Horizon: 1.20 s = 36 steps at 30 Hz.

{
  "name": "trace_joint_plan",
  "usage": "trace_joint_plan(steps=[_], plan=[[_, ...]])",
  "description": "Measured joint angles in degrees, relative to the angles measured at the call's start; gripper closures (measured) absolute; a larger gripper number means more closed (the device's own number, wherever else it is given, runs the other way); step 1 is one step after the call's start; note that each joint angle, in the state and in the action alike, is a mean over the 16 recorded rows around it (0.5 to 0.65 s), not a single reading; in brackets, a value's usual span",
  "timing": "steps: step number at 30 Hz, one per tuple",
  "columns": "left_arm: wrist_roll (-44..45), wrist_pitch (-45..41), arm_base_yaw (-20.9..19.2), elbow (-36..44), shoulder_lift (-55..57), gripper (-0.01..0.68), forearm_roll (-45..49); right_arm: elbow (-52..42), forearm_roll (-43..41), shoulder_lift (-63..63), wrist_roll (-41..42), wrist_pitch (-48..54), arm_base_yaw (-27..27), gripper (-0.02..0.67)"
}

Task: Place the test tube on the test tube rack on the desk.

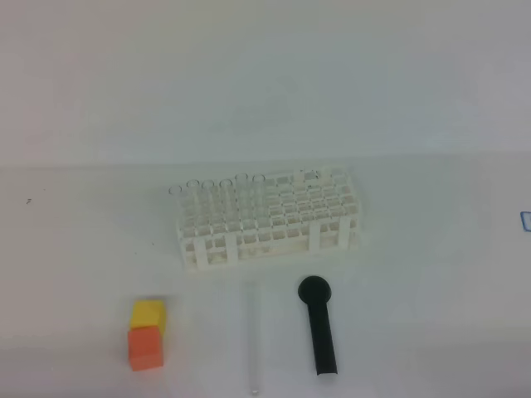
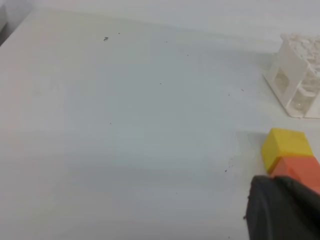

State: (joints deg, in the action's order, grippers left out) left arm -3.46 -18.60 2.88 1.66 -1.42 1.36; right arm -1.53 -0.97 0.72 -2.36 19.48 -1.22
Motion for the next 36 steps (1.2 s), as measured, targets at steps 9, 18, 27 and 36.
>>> trace_joint_plan(steps=[9, 18, 27, 36], plan=[[0.0, 0.1, 0.0, 0.1, -0.1, 0.673, 0.0, 0.0, 0.0, 0.0, 0.0, 0.0, 0.0, 0.650], [0.0, 0.1, 0.0, 0.2, -0.2, 0.673, 0.0, 0.0, 0.0, 0.0, 0.0, 0.0, 0.0, 0.650], [0.0, 0.1, 0.0, 0.2, -0.2, 0.673, 0.0, 0.0, 0.0, 0.0, 0.0, 0.0, 0.0, 0.650], [-0.1, 1.0, 0.0, 0.2, -0.2, 0.673, 0.3, 0.0, 0.0, 0.0, 0.0, 0.0, 0.0, 0.650]])
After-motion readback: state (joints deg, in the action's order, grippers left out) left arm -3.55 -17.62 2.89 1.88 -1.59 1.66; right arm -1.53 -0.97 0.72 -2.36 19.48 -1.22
